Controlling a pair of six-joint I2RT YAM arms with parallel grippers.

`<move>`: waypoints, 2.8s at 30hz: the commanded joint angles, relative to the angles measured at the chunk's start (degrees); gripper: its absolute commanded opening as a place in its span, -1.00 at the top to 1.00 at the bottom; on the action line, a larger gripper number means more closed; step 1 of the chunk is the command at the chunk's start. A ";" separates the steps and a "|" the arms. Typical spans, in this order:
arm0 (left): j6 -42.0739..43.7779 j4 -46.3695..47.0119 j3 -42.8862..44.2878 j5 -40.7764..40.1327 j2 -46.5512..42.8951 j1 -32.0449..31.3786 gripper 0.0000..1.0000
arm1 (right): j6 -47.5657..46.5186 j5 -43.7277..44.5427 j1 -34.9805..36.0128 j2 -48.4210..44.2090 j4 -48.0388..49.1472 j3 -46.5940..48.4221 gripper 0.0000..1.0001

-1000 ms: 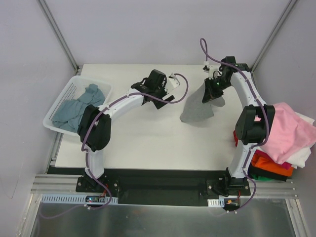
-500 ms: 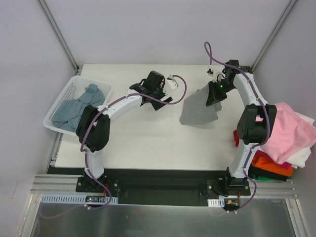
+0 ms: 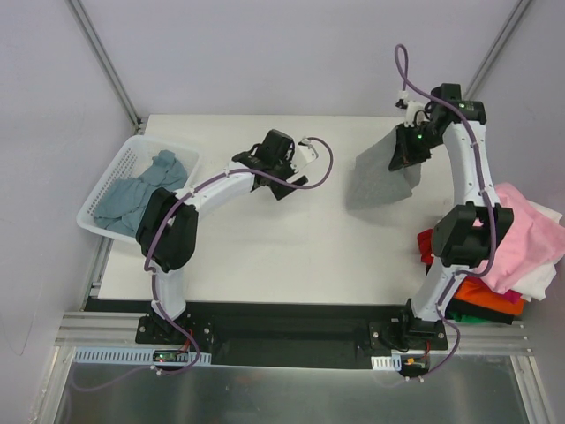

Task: Fold and stack the t-shirts
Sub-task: Put the neatly folded tshirt into the corner of the board with the right arm

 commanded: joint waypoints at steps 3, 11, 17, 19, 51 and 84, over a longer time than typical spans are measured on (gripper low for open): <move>-0.51 2.16 -2.77 0.87 -2.55 0.44 -0.99 | 0.48 5.62 -1.56 -10.00 -7.42 7.75 0.99; -0.24 2.78 -4.44 1.22 -2.46 0.44 -0.99 | -1.18 13.54 -4.72 -21.51 -10.59 8.99 0.99; -0.68 2.95 -5.93 1.57 -2.81 0.52 -0.99 | -4.70 10.13 -14.20 -27.23 -12.26 8.37 0.99; -0.77 3.21 -6.38 1.31 -3.08 0.52 -0.98 | -6.36 8.81 -18.50 -29.59 -12.35 8.46 0.99; -0.68 3.39 -10.95 1.31 -5.98 0.44 -0.99 | -30.54 -5.79 -68.35 -35.41 -4.54 -20.28 0.99; -1.39 4.53 -11.65 0.25 -8.62 0.44 -0.99 | -21.49 -3.69 -55.17 -42.79 3.90 -24.14 -0.85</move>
